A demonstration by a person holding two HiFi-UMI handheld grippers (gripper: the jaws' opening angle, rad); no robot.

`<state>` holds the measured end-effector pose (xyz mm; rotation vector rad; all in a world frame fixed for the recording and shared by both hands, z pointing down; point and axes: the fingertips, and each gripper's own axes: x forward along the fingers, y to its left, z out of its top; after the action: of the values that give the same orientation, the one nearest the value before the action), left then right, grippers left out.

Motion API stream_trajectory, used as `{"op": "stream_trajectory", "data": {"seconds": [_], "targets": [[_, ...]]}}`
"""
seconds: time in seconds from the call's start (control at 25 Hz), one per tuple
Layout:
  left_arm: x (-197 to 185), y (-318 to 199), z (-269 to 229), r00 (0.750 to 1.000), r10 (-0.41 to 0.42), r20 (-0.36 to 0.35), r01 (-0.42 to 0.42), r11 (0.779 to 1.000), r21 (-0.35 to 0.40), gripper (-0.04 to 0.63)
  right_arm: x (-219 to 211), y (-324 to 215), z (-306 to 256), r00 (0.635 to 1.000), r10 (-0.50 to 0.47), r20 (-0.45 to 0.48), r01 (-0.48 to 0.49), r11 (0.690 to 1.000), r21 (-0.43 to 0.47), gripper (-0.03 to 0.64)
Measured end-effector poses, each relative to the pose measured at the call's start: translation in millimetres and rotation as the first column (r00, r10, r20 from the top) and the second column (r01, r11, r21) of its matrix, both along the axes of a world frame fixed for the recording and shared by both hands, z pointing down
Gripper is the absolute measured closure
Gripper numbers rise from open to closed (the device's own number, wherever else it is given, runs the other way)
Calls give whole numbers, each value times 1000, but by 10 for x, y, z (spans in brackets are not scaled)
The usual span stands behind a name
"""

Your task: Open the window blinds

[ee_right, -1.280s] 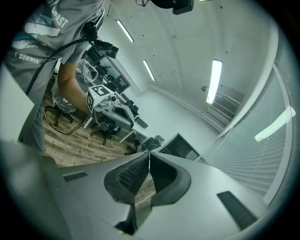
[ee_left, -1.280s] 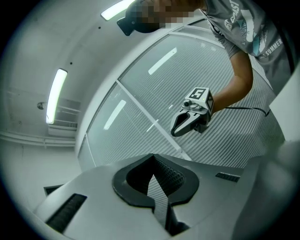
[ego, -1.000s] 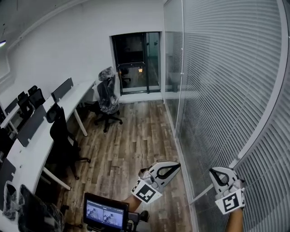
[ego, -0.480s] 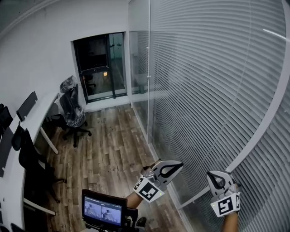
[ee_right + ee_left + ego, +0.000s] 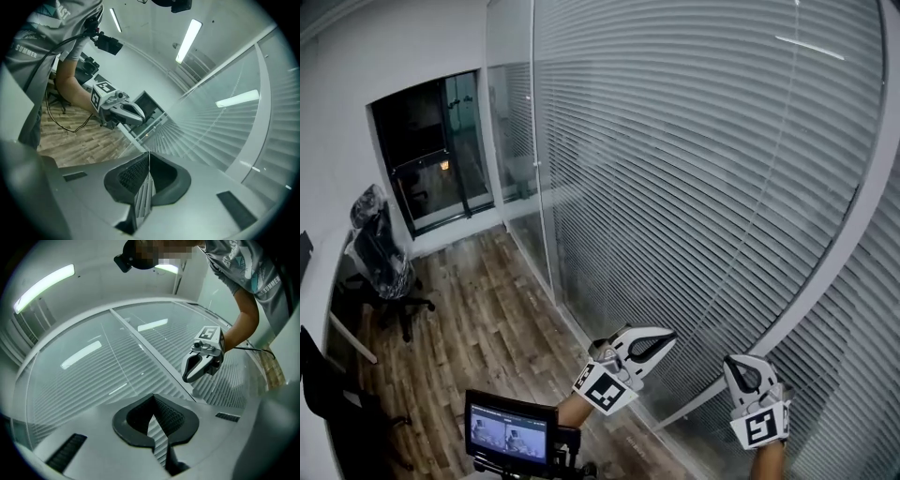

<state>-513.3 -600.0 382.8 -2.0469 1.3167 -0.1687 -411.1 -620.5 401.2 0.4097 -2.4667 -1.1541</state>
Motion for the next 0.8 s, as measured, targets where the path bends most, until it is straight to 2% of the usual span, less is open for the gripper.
{"op": "stream_trajectory", "data": {"seconds": [0.16, 0.36, 0.56, 0.72, 0.8], "targets": [[177, -282, 108, 996, 85, 2, -85, 996, -6, 591, 176, -186, 126, 995, 99, -9, -99, 995, -8, 614], [461, -650, 263, 987, 158, 0, -158, 987, -23, 591, 404, -441, 234, 979, 195, -56, -193, 980, 43, 614], [834, -929, 348, 976, 216, 24, -214, 975, -50, 591, 455, -529, 282, 976, 198, -94, -190, 978, 91, 614], [1202, -895, 334, 962, 255, 98, -252, 967, -37, 591, 595, -464, 280, 978, 200, -56, -194, 976, 97, 614], [1266, -898, 296, 961, 258, 103, -258, 966, -18, 591, 634, -450, 289, 978, 205, -46, -200, 975, 101, 614]]}}
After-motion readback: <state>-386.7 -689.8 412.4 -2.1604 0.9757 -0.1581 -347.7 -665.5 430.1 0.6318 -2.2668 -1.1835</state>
